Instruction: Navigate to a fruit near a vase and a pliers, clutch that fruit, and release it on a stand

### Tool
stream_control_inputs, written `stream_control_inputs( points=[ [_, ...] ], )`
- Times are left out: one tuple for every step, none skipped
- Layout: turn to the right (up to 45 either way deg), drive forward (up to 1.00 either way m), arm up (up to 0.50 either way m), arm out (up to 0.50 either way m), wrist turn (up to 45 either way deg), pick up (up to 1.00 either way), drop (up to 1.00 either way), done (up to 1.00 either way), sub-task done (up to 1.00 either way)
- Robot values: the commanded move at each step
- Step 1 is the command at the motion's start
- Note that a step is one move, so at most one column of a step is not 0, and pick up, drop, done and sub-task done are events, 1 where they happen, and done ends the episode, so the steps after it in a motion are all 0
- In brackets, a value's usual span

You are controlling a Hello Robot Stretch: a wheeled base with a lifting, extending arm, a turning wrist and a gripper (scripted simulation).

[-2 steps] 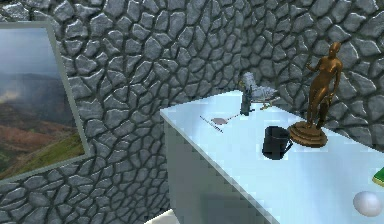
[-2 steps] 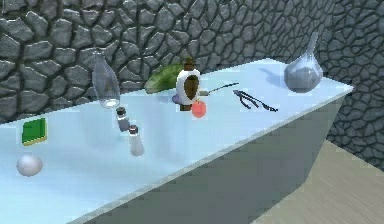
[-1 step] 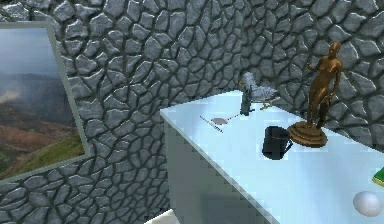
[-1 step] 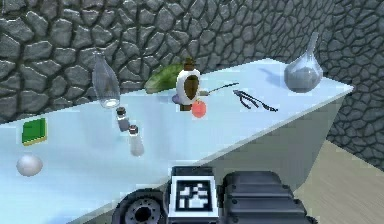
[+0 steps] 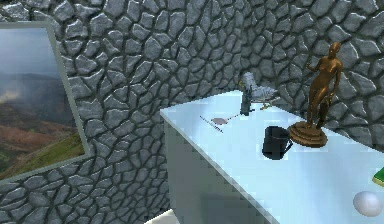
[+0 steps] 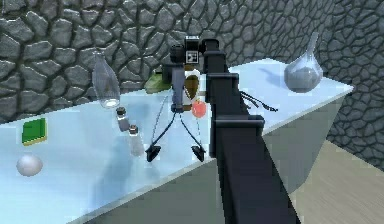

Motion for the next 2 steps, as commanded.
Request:
stream_control_inputs(
  points=[
    [0.0,0.0,0.0,0.0,45.0,0.0,0.0,0.0,0.0],
    [0.0,0.0,0.0,0.0,45.0,0.0,0.0,0.0,0.0]
  ],
)
